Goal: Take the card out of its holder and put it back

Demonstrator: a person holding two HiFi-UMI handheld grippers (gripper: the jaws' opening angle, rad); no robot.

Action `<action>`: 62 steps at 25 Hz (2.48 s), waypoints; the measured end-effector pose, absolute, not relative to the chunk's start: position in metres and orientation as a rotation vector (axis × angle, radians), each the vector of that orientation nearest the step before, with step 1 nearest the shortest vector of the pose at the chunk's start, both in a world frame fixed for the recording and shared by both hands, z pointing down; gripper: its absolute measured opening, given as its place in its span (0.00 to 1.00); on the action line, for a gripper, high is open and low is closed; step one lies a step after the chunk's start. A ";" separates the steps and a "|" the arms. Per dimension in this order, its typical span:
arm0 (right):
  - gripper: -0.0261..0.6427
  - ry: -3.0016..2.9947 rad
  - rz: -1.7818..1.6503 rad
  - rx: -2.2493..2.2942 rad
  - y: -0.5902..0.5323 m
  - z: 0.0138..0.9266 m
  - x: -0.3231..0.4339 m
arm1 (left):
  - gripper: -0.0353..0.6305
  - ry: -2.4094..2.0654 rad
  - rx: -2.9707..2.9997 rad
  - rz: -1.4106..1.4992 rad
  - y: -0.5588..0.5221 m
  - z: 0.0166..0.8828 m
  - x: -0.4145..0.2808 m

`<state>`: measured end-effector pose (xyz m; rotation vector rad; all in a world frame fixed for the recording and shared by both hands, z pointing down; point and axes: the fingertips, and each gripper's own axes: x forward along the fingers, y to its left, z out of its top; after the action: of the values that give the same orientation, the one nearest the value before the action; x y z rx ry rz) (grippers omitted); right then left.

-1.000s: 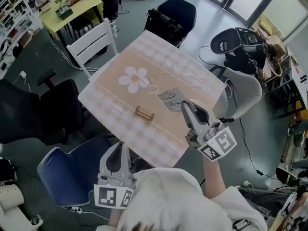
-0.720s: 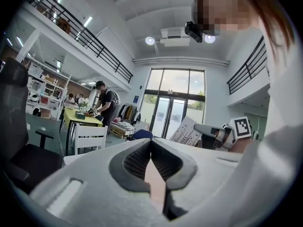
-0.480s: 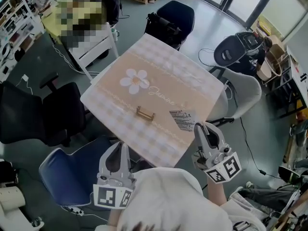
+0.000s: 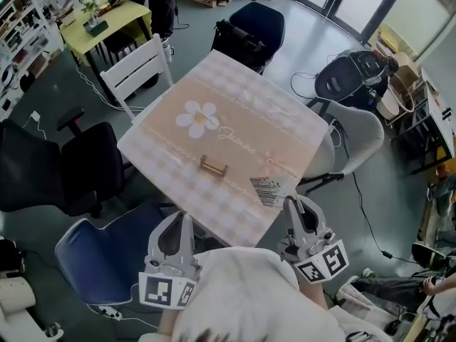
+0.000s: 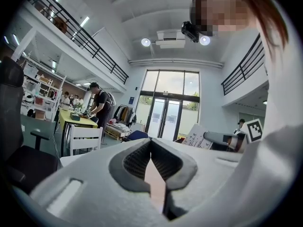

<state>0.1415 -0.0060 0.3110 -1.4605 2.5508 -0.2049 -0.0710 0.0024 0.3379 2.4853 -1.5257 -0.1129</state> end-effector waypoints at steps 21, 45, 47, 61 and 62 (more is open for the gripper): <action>0.07 2.648 -0.245 -1.401 0.013 0.330 0.117 | 0.05 -1.556 2.497 -0.094 0.007 0.336 -0.078; 0.07 2.654 -0.253 -1.377 0.010 0.330 0.117 | 0.05 -1.596 2.514 -0.068 0.005 0.333 -0.077; 0.07 2.654 -0.254 -1.381 0.009 0.329 0.118 | 0.05 -1.596 2.524 -0.047 0.004 0.333 -0.075; 0.07 2.648 -0.260 -1.378 0.009 0.330 0.119 | 0.05 -1.623 2.483 -0.115 0.003 0.330 -0.085; 0.07 2.647 -0.262 -1.381 0.009 0.330 0.119 | 0.05 -1.632 2.473 -0.121 0.002 0.330 -0.088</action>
<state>0.1190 0.0087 0.3302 -1.3807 2.6473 -0.2624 -0.0876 0.0019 0.3295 2.4725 -1.6324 -0.1207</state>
